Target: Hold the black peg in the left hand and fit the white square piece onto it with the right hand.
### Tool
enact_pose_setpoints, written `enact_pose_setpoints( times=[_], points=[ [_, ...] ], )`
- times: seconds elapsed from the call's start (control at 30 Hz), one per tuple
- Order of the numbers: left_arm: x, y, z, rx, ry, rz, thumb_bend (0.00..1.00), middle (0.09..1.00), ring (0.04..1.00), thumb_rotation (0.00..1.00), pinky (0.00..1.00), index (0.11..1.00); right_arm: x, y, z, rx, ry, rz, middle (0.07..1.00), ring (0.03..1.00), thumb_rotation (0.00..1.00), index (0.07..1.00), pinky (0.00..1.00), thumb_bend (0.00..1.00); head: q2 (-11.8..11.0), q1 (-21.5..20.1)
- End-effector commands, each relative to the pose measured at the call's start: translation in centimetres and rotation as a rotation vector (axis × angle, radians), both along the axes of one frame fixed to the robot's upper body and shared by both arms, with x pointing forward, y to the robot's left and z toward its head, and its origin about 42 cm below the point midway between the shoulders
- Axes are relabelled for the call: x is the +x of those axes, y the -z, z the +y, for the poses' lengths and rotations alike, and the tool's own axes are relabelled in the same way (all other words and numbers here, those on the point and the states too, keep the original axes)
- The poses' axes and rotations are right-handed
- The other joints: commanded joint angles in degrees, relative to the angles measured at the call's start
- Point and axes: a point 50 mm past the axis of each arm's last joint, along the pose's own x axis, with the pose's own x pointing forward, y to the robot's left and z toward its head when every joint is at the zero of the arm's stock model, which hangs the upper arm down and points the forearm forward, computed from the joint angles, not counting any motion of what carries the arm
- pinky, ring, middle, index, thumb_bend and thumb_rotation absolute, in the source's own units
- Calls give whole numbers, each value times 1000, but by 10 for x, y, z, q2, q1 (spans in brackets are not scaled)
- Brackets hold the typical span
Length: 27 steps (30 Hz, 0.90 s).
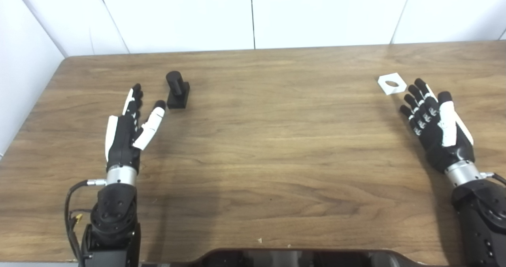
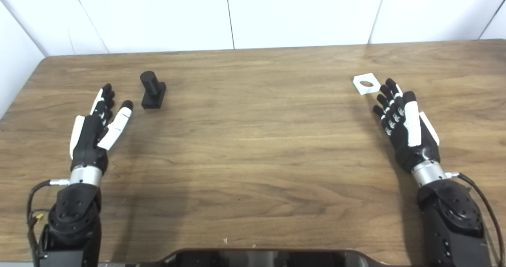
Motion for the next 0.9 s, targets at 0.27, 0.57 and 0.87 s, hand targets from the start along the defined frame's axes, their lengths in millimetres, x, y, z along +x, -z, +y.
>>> enact_pose_setpoints(
  times=[0.27, 0.57, 0.87],
  points=[
    [30, -39, -8, 255, -50, -45, 616, 1000, 1000, 468, 1000, 969, 1, 6, 6, 30, 2, 30, 1000, 1000, 1000, 1000, 1000, 655, -4, 1],
    [49, -41, -20, 471, -107, 63, 710, 1000, 1000, 423, 999, 881, -1, 11, 6, 23, 6, 36, 1000, 1000, 1000, 1000, 1000, 660, -13, 3],
    [69, -43, -28, 636, -114, 124, 750, 1000, 1000, 433, 1000, 866, -4, 15, 7, 25, 15, 34, 1000, 1000, 1000, 1000, 1000, 647, -23, 4]
  ],
)
